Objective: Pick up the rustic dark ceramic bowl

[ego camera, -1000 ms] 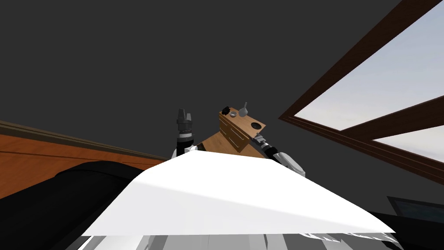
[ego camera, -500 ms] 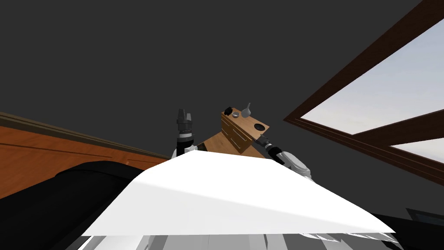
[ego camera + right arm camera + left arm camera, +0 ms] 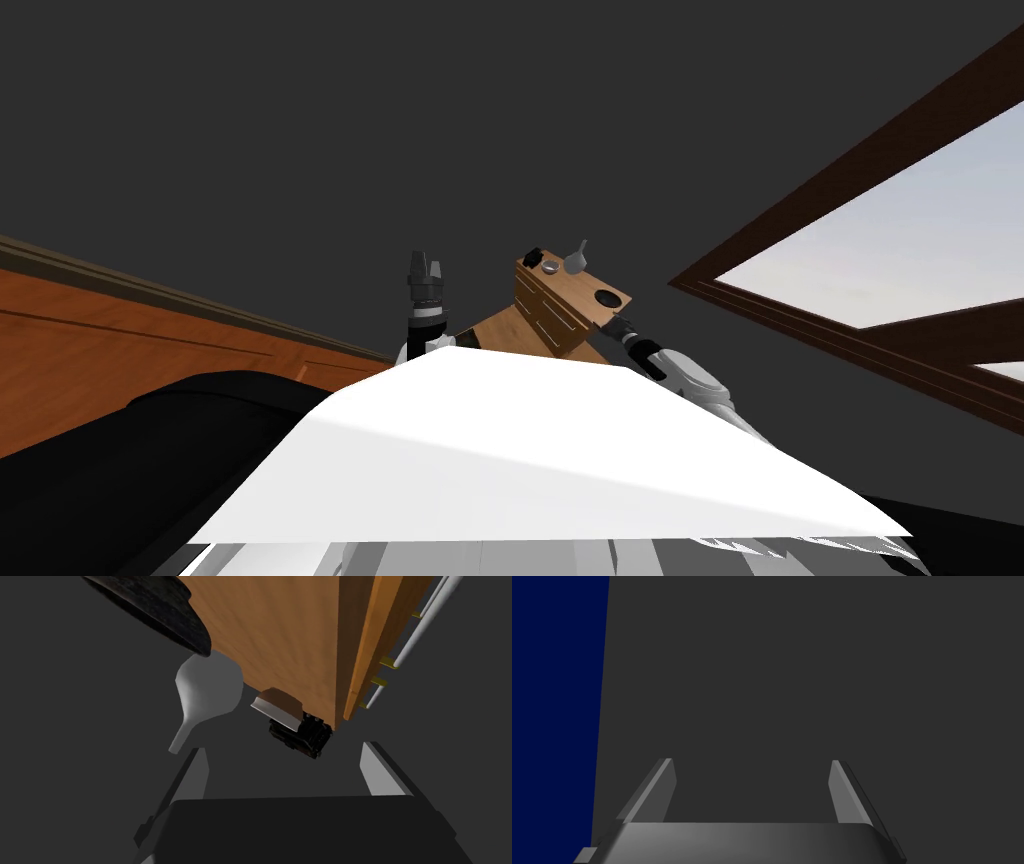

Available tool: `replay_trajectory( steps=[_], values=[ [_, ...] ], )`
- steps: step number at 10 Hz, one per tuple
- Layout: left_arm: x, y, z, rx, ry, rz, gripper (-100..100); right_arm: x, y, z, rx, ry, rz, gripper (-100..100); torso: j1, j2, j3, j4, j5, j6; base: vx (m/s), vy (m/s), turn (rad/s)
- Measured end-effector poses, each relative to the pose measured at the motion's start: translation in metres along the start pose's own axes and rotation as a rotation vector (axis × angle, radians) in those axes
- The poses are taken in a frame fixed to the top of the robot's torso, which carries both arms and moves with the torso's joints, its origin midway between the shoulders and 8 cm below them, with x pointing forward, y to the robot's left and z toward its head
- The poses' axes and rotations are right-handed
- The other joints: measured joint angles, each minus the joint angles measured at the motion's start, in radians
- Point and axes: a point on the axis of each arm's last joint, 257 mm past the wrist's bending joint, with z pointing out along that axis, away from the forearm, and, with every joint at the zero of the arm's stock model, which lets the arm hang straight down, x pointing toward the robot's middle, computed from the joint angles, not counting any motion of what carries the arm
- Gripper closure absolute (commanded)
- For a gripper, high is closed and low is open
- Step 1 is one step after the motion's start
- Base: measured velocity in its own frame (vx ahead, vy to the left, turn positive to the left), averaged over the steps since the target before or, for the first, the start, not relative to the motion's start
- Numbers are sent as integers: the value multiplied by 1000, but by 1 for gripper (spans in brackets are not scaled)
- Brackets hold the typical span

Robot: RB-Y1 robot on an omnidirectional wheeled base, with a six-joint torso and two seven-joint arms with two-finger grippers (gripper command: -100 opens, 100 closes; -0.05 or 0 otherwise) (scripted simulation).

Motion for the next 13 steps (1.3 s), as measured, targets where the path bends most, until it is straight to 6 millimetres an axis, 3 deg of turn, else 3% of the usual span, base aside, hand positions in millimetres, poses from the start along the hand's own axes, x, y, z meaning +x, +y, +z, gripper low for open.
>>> replay_trajectory(
  steps=[6, 13],
  values=[
    [0, 0, 0, 0, 0, 0, 0, 60, -49, -8, 70, 162, -194, -100, -1, 1, 1, 0, 0, 0, 49, 4, 83],
    [0, 0, 0, 0, 0, 0, 0, 127, -97, -39, 122, 353, -392, -100, -1, 0, 0, 0, 0, 1, 60, 6, 82]
  ],
)
